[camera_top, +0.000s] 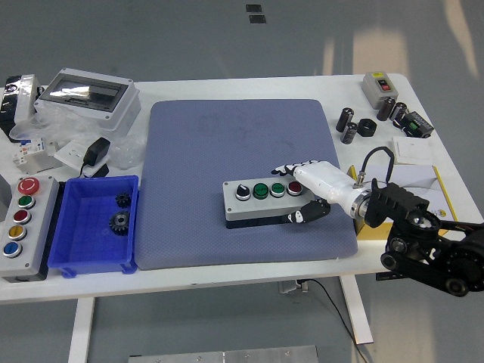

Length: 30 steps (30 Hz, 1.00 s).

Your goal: Pick up the button,place it on the desk,press the button,press the button

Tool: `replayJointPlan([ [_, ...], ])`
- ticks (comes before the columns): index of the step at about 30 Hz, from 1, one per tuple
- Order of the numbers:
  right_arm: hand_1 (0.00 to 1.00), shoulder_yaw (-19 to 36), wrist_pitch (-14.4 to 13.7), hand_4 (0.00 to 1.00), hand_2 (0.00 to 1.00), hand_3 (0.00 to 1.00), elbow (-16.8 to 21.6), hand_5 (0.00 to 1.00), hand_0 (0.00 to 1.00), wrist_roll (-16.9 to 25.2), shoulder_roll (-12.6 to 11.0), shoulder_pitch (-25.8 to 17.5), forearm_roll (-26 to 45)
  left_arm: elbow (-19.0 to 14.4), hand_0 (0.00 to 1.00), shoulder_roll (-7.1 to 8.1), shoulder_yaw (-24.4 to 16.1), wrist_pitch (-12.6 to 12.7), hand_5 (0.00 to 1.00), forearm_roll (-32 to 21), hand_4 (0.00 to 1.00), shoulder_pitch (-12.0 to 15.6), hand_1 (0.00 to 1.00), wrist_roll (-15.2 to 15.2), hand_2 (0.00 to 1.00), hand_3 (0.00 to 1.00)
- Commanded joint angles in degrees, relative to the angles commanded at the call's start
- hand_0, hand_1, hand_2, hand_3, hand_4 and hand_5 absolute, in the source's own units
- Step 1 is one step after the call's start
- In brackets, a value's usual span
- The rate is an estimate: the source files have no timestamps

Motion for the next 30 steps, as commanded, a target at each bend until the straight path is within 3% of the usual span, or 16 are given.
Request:
replayJointPlan([
  [6,0.913,0.21,0.62,0.451,0.934,0.998,0.83,0.002,0.955,-0.42,-0.76,0.0,0.63,0.0,0.636,0.02,-0.17,-0.07,0.17,0.32,0.648,0.18,0.606,0.08,0.559,0.6],
  [7,0.93,0.35,0.79,0.468,0.975,0.998,1.15,0.002,0.97,-0.42,-1.07,0.0,0.99,0.0,0.636,0.01,-0.2,-0.09,0.161,0.42,0.641,0.25,0.602,0.11,0.558,0.601],
  [18,0.941,1.1,2.37,0.488,0.993,0.998,3.5,0.002,0.983,0.52,-3.41,-0.09,6.99,0.0,0.636,-0.07,-0.34,-0.31,0.154,1.04,0.636,0.53,0.6,0.07,0.558,0.6],
  [30,0.948,1.58,3.79,0.506,0.998,0.998,4.44,0.002,0.987,0.63,-4.78,0.07,7.26,0.0,0.636,-0.08,-0.81,-0.62,0.14,2.31,0.628,0.59,0.596,0.08,0.558,0.601],
])
